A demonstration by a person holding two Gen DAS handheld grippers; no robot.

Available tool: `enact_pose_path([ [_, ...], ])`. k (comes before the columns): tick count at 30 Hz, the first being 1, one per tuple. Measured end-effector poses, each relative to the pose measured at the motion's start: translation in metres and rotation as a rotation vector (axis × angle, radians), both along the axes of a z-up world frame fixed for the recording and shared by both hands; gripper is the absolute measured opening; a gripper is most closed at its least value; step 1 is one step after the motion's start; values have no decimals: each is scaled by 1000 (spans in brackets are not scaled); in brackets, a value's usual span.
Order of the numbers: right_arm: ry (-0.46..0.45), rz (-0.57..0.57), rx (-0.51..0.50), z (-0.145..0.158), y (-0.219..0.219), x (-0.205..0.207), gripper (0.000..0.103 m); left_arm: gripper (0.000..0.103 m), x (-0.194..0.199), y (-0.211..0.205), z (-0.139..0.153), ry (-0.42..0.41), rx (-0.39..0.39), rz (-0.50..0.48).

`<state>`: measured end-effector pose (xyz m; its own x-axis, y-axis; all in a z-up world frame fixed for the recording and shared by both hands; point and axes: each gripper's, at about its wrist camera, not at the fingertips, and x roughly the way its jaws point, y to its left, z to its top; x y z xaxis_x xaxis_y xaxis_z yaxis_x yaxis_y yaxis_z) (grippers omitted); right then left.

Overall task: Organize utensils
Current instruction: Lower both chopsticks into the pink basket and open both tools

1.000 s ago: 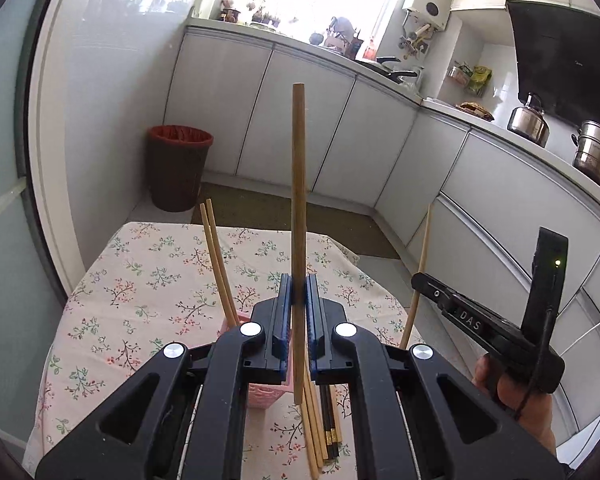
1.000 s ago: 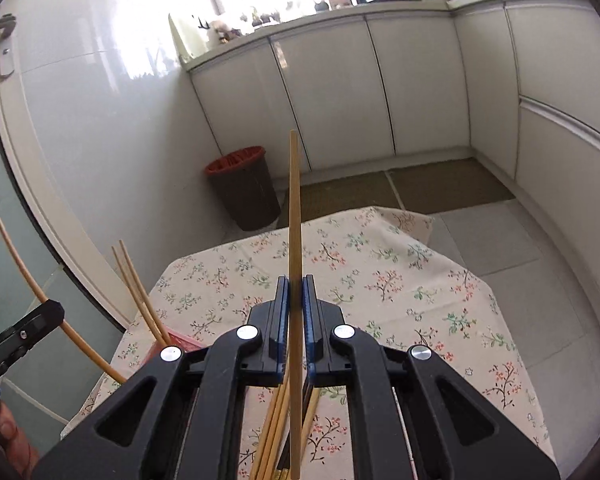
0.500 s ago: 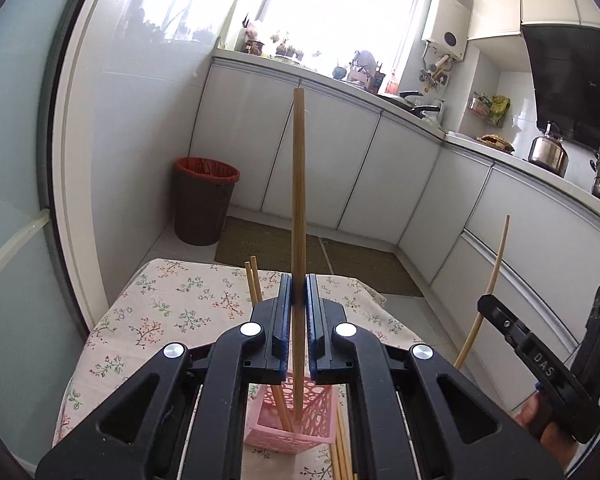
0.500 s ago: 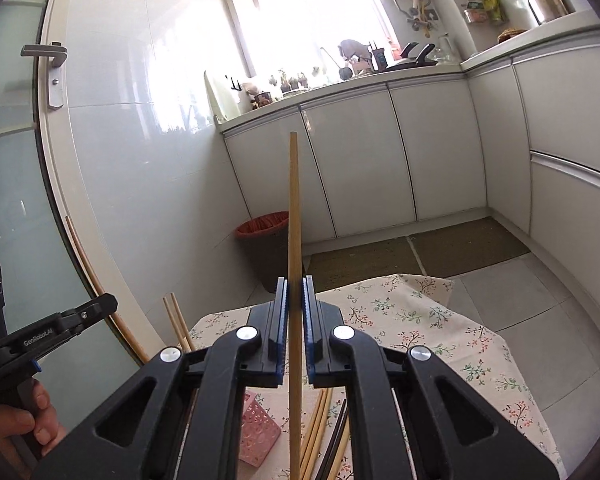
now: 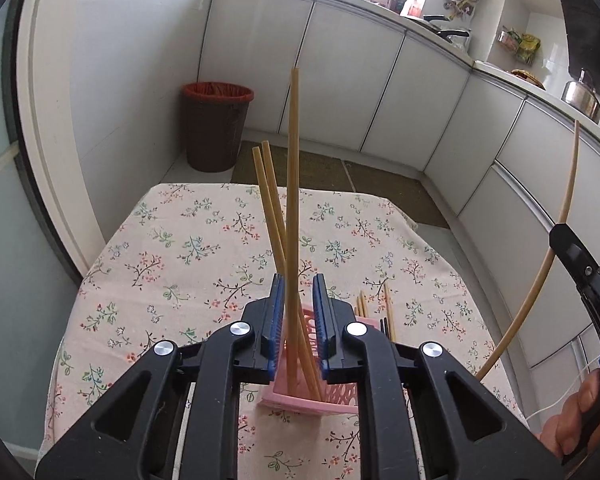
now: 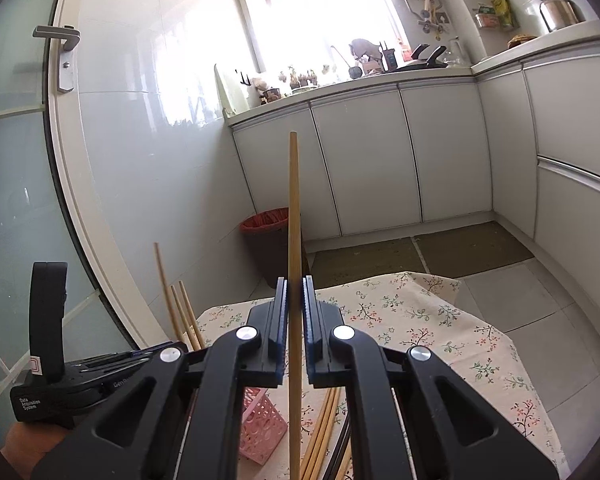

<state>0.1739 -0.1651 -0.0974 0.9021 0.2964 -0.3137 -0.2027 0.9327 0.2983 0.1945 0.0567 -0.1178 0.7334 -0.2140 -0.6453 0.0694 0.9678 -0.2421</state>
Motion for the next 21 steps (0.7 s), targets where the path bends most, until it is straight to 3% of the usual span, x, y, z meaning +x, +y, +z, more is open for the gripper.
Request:
enact_pose_path([
  [3, -5, 1, 2, 0, 3, 1, 7, 19, -8, 13, 13, -20, -81, 15],
  [6, -21, -5, 28, 4, 8, 5, 7, 21, -15, 27, 23, -43, -112, 46],
  [10, -64, 5, 44, 11, 27, 13, 7, 22, -14, 40, 19, 13, -186, 62],
  [18, -121, 91, -53, -2, 84, 34, 7, 24, -17, 58, 19, 47, -180, 113],
  [21, -101, 98, -74, -15, 90, 41, 7, 24, -15, 66, 15, 71, -210, 126],
])
